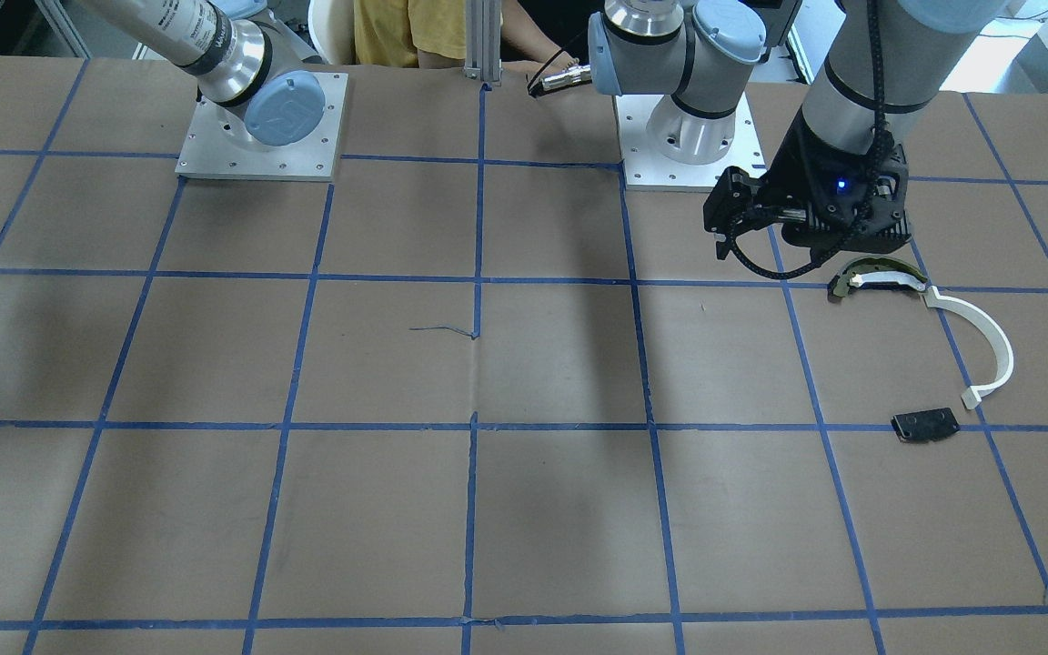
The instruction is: Place bearing gear from tray to pile
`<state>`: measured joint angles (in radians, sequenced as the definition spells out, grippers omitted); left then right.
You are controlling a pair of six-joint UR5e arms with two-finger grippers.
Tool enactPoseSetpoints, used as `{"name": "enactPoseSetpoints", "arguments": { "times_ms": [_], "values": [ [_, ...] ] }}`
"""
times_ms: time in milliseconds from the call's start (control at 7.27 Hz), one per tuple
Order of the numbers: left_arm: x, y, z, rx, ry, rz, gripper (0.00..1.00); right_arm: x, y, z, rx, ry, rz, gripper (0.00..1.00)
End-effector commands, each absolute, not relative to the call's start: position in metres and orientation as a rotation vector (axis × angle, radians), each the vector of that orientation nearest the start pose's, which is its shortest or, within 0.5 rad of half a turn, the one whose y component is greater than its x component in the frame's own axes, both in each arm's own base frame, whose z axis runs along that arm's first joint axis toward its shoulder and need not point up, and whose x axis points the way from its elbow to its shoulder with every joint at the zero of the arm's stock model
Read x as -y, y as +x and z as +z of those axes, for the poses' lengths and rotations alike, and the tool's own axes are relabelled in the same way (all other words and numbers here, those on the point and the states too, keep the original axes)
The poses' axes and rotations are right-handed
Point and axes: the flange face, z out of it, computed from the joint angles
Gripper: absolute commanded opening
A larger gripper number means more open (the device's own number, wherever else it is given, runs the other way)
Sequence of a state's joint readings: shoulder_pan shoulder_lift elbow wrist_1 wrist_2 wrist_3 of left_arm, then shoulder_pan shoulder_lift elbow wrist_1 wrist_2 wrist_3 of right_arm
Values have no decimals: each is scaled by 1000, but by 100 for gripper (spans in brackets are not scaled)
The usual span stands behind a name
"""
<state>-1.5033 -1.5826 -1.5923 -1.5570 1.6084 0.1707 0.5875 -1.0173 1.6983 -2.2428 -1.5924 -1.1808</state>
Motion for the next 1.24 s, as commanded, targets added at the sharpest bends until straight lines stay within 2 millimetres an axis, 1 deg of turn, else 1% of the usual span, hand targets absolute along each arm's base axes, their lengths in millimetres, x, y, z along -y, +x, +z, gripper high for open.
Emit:
{"name": "enactPoseSetpoints", "arguments": {
  "times_ms": [0,138,412,550,688,962,1100],
  "values": [
    [502,-95,473,-3097,162,39,100,459,-452,174,-3128,-306,37,59],
    [502,-95,474,-3095,162,37,100,459,-452,176,-3132,-304,36,50],
    [502,-95,472,-3095,162,41,100,459,-453,179,-3131,-299,38,40],
    [502,-95,472,-3095,162,41,100,459,-452,177,-3125,-296,35,35],
    [503,-95,472,-3097,160,39,100,460,-452,184,-3129,-296,15,30],
    [503,-96,472,-3105,160,37,100,461,-447,198,-3137,-302,-6,25],
    [504,-96,471,-3103,163,40,100,461,-438,217,-3130,-306,-16,22]
  ]
}}
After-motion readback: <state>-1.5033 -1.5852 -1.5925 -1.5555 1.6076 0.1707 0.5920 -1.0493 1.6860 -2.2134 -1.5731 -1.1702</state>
